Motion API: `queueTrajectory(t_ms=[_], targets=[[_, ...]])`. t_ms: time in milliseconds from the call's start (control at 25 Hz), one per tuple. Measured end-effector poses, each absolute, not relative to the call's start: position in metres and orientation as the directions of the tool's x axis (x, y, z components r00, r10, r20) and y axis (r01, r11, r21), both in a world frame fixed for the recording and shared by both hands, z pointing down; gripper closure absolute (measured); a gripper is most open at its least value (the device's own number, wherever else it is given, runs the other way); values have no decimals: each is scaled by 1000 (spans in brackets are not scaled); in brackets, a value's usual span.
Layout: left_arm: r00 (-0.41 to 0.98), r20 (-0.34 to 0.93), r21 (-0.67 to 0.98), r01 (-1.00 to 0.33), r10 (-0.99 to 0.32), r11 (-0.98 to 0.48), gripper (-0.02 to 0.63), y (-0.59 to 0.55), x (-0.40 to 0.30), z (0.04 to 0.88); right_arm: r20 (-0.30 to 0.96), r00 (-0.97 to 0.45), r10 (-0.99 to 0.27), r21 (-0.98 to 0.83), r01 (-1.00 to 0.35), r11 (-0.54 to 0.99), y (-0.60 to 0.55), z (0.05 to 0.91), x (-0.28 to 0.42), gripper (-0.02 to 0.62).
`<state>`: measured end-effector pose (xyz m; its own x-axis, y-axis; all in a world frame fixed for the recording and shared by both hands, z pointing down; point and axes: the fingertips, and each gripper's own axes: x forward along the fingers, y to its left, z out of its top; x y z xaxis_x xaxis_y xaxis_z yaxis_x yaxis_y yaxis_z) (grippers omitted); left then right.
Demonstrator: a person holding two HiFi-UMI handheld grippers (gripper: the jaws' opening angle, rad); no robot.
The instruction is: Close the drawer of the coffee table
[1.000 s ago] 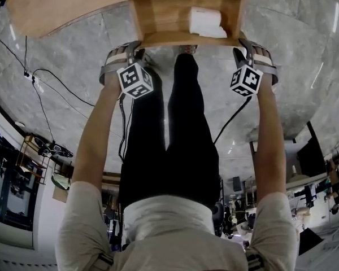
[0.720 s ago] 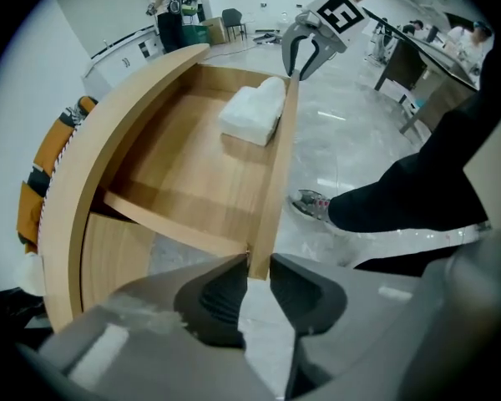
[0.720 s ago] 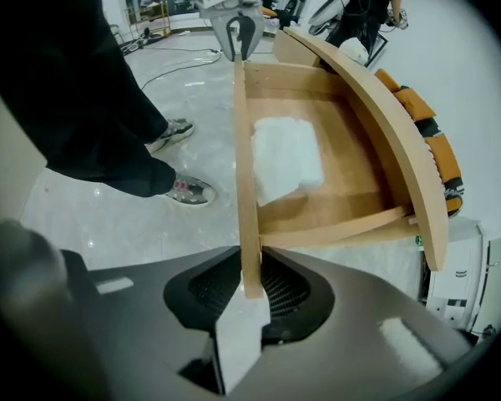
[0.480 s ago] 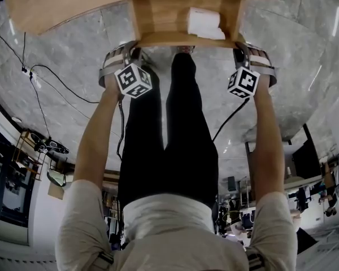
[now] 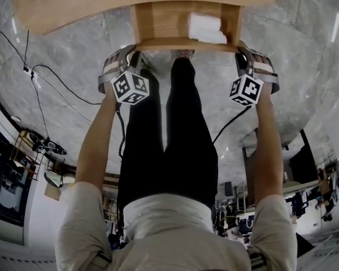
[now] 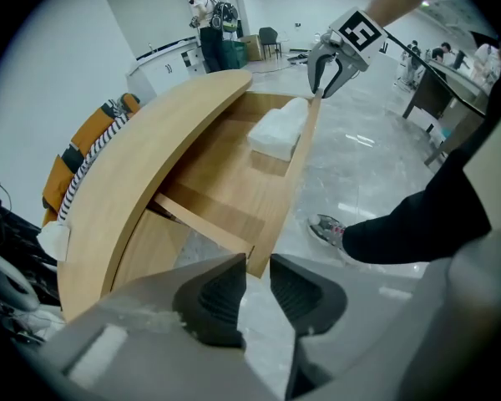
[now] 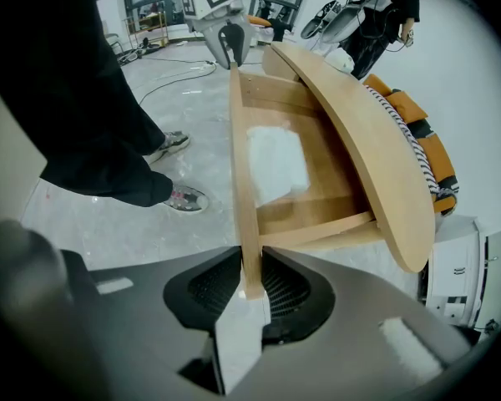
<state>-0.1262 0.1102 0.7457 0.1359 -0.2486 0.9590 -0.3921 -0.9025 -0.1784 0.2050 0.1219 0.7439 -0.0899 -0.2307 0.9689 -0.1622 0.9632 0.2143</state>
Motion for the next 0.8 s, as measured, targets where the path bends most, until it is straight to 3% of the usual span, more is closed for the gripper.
queueTrajectory(t_ms=[800], targets=[[116, 951, -213, -422, -286, -881, 491, 73, -125, 747, 958, -58, -281, 264, -208, 942, 83, 743, 207, 505]])
